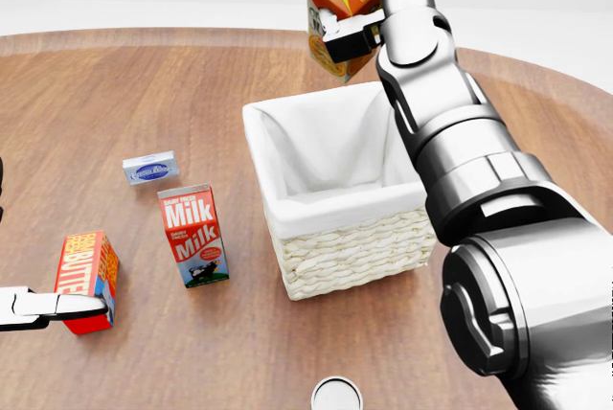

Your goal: Pick up the orange juice, and put it in the basket.

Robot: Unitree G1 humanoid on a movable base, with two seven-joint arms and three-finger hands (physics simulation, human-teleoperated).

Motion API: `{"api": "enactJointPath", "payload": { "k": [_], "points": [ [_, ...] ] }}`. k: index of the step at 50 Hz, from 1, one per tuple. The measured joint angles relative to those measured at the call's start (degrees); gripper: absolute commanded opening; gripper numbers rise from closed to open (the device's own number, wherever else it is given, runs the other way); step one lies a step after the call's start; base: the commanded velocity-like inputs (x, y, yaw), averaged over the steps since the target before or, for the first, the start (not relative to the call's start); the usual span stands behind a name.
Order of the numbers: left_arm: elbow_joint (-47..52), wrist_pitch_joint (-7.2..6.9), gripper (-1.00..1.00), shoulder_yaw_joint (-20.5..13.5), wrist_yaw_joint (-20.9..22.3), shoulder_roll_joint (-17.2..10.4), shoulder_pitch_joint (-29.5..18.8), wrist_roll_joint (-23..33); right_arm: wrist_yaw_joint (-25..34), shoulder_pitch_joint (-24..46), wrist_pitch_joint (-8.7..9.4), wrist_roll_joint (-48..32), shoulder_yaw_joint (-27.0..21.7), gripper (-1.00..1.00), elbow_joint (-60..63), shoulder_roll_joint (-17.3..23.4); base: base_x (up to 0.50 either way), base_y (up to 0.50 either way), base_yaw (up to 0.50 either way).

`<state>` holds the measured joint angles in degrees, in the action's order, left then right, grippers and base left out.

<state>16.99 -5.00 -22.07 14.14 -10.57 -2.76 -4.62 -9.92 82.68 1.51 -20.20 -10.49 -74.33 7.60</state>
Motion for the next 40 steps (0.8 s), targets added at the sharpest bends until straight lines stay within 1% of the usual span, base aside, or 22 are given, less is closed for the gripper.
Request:
{"api": "enactJointPath", "payload": {
  "k": [14,26,33,40],
  "points": [
    [0.03,0.00,1.00,0.02,-0.04,-0.03,-0.09,-0.06,-0.46,-0.73,1.72,-3.95,0.22,-1.00,-0.31,-0.61,0.00,0.00,0.00],
    [0.15,0.00,1.00,-0.01,-0.07,-0.04,-0.09,-0.14,-0.57,-1.17,3.08,-5.48,-0.45,-1.00,-0.44,-0.84,0.00,0.00,0.00],
    [0.07,0.00,1.00,-0.03,-0.09,-0.04,-0.11,-0.18,-0.51,-1.57,3.49,-5.83,-0.83,-1.00,-0.51,-1.04,0.00,0.00,0.00],
    [0.04,0.00,1.00,-0.04,-0.12,-0.02,-0.08,-0.23,-0.63,-2.09,3.37,-5.85,-1.21,-1.00,-0.55,-1.28,0.00,0.00,0.00]
  ]
}}
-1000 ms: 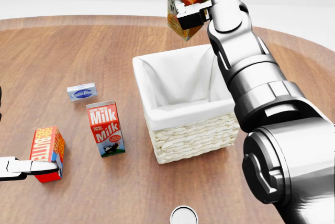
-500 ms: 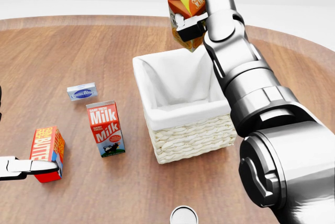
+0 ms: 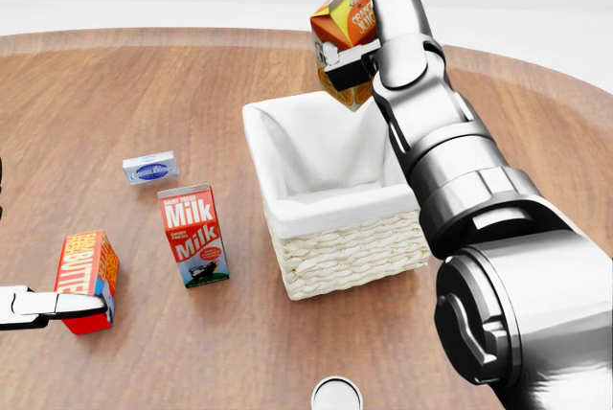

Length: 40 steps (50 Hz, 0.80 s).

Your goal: Pick up the orange juice, and put it in the basket.

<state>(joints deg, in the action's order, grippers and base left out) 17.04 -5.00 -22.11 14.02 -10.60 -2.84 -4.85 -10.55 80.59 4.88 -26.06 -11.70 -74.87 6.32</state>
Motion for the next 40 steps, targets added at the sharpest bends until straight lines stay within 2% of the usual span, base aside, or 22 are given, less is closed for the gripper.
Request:
{"api": "enactJointPath", "payload": {
  "k": [12,26,40],
  "points": [
    [-0.03,0.00,1.00,-0.02,-0.05,-0.01,0.00,-0.09,-0.54,-1.01,-0.93,0.50,-0.67,-1.00,-0.07,-0.40,0.00,0.00,0.00],
    [-0.16,0.00,1.00,-0.02,-0.09,-0.02,-0.03,-0.18,-1.26,-2.19,-2.82,1.36,-1.35,-1.00,-0.09,-0.88,0.00,0.00,0.00],
    [-0.14,0.00,1.00,-0.04,-0.11,-0.05,-0.05,-0.25,-1.83,-3.86,-3.49,0.93,-1.49,-1.00,-0.21,-1.37,0.00,0.00,0.00]
  ]
}}
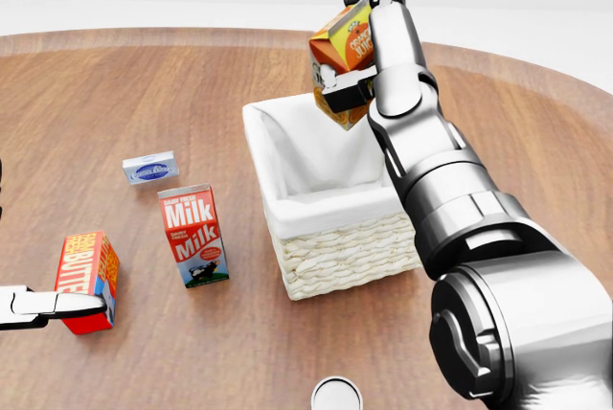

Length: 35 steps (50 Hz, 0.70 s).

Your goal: Pick up the orange juice, and put it in the basket.

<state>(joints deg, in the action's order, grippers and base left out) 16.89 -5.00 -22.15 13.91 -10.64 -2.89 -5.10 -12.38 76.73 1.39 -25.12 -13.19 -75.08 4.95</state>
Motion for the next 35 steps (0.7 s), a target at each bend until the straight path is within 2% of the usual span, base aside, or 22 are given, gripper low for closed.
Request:
{"api": "enactJointPath", "payload": {
  "k": [12,35],
  "points": [
    [-0.03,0.00,1.00,0.00,-0.02,-0.02,-0.04,-0.03,-0.49,-1.11,-0.42,-0.40,-0.38,-1.00,-0.08,-0.22,0.00,0.00,0.00],
    [-0.18,0.00,1.00,-0.03,-0.05,-0.04,-0.12,-0.14,-1.07,-2.90,-2.67,-0.17,-1.20,-1.00,-0.13,-1.18,0.00,0.00,0.00]
  ]
}}
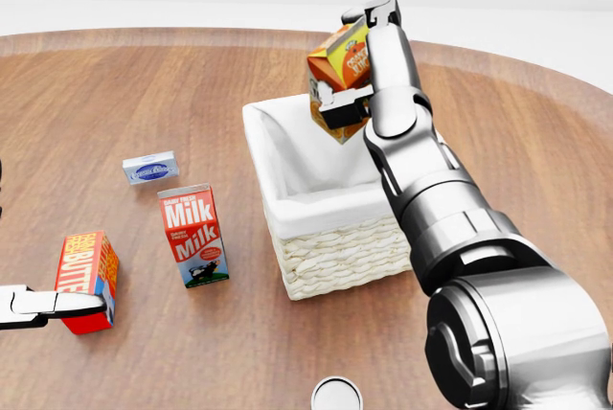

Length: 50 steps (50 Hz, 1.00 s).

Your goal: Pick up the orange juice, and put it in the basket.

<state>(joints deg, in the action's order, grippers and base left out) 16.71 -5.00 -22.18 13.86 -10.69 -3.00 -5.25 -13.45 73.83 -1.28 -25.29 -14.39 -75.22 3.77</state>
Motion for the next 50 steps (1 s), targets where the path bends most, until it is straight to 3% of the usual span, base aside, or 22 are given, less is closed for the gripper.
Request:
{"api": "enactJointPath", "payload": {
  "k": [50],
  "points": [
    [-0.24,0.00,1.00,0.03,-0.06,-0.08,-0.10,-0.09,-1.38,-3.24,-1.31,-1.23,-0.45,-1.00,-0.14,-1.41,0.00,0.00,0.00]
  ]
}}
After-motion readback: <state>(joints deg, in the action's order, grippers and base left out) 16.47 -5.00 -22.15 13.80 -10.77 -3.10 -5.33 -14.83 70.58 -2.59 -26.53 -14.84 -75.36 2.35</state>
